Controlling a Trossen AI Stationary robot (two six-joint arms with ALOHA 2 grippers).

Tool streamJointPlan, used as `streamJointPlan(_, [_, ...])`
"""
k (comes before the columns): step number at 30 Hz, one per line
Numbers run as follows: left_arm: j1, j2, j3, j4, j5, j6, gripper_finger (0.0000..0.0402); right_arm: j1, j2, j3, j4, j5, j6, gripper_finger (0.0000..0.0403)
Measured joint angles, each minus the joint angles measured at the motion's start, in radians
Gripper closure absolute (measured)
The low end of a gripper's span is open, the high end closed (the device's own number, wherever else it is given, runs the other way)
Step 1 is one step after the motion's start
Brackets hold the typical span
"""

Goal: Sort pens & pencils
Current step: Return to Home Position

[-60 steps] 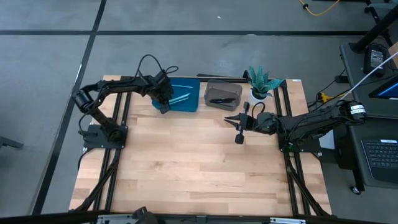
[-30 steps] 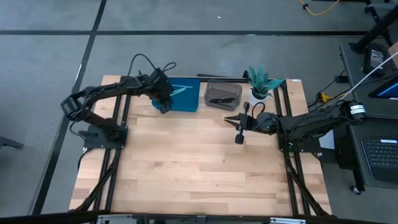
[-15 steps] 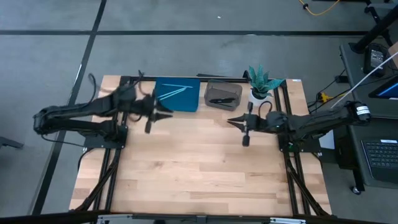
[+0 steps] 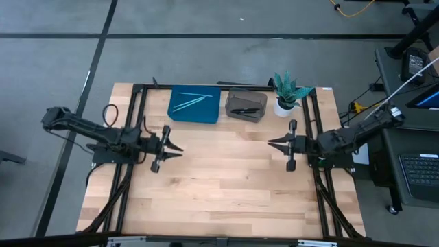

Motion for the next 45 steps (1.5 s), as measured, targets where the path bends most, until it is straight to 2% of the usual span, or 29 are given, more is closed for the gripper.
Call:
streamJointPlan(9, [-0.157, 0.017, -0.032, 0.022, -0.111, -0.001, 0.0327, 0.197, 0.005, 0.000, -0.010, 0.197, 0.001, 0.0366])
streamJointPlan(16, [-0.221, 0.042, -0.055, 0.022, -0.146, 0.002, 0.0328, 0.295, 0.028, 0.000, -0.046, 0.251, 0.054, 0.0366])
streamJointPlan(18, [-0.233, 0.045, -0.084, 0.048, -0.146, -0.015, 0.0328, 0.313, 0.044, 0.000, -0.046, 0.261, 0.055, 0.0366])
streamJointPlan(22, [-0.253, 0.045, -0.162, 0.167, -0.146, -0.031, 0.0328, 0.337, 0.064, 0.000, -0.046, 0.347, 0.074, 0.0366])
streamJointPlan(27, [-0.267, 0.044, -0.162, 0.159, -0.150, -0.040, 0.0328, 0.366, 0.052, -0.008, -0.050, 0.372, 0.103, 0.0366])
streamJointPlan(33, [-0.267, 0.044, -0.162, 0.147, -0.145, -0.051, 0.0328, 0.381, -0.024, -0.050, -0.047, 0.526, 0.104, 0.0366])
streamJointPlan(36, [-0.267, 0.044, -0.162, 0.130, -0.144, -0.052, 0.0328, 0.381, -0.104, -0.094, -0.051, 0.510, 0.097, 0.0366])
streamJointPlan(39, [-0.267, 0.044, -0.162, 0.126, -0.144, -0.053, 0.0328, 0.381, -0.193, -0.149, -0.035, 0.451, 0.078, 0.0366])
streamJointPlan(45, [-0.267, 0.044, -0.162, 0.126, -0.142, -0.078, 0.0328, 0.381, -0.328, -0.232, -0.031, 0.245, 0.026, 0.0366])
